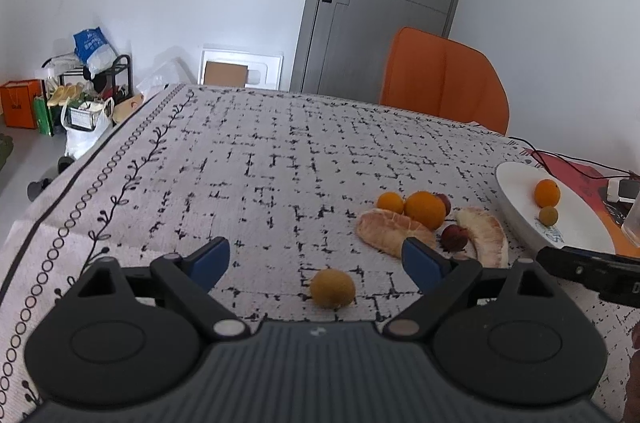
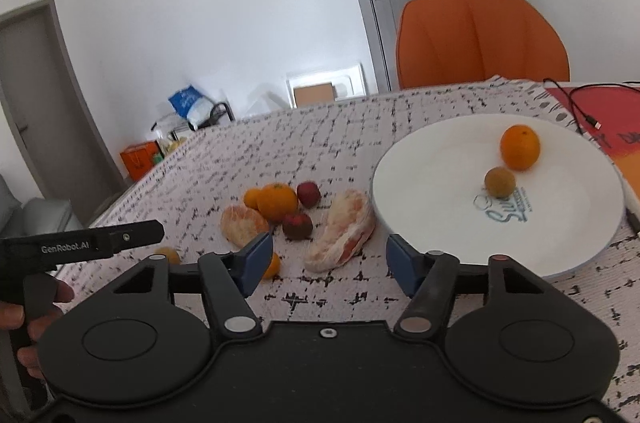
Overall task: Organize fruits
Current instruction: 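Grasp the second small brown fruit with the left tool, then close the right tool on a peeled pink pomelo segment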
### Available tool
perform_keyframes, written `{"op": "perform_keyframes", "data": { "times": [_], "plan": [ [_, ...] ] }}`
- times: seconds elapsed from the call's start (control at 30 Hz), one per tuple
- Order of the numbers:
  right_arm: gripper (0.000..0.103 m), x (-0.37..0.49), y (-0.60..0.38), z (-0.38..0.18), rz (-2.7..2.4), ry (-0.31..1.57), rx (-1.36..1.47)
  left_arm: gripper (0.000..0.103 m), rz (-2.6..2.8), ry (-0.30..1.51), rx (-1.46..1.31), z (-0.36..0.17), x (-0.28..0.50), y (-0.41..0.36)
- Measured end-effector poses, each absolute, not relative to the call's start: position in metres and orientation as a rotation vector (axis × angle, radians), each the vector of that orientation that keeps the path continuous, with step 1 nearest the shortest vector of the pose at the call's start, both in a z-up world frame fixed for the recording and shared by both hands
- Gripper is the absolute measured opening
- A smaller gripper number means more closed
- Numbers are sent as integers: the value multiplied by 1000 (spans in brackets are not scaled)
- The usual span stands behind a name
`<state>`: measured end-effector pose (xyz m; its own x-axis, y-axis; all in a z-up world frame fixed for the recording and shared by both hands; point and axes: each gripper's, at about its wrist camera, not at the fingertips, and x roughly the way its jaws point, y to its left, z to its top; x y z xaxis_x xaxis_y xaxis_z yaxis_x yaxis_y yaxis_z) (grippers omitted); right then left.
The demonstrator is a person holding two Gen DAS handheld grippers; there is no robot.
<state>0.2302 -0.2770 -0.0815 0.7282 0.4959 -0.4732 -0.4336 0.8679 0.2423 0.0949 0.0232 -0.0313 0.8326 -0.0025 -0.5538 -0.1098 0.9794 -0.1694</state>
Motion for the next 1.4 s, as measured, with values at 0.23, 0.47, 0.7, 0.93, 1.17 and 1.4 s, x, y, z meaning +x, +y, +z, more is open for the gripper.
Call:
{"op": "perform_keyframes", "data": {
  "times": [0.23,0.47,0.7,0.93,1.17,1.4],
  "plan": [
    [54,237,-264,-89,497,596,89,90,41,593,-214,-40,96,25],
    [53,244,-250,-96,463,613,45,78,5,603,-233,-50,100,25],
    [52,248,-232,-102,414,611,-4,54,-19,604,-244,-57,100,26],
    [50,251,-219,-105,372,595,-54,26,-44,600,-281,-60,100,33],
    [38,251,-216,-106,350,594,-75,26,-37,600,-287,-58,97,36],
    [26,242,-232,-103,351,604,-64,26,-38,582,-293,-51,89,37]
  ]
}}
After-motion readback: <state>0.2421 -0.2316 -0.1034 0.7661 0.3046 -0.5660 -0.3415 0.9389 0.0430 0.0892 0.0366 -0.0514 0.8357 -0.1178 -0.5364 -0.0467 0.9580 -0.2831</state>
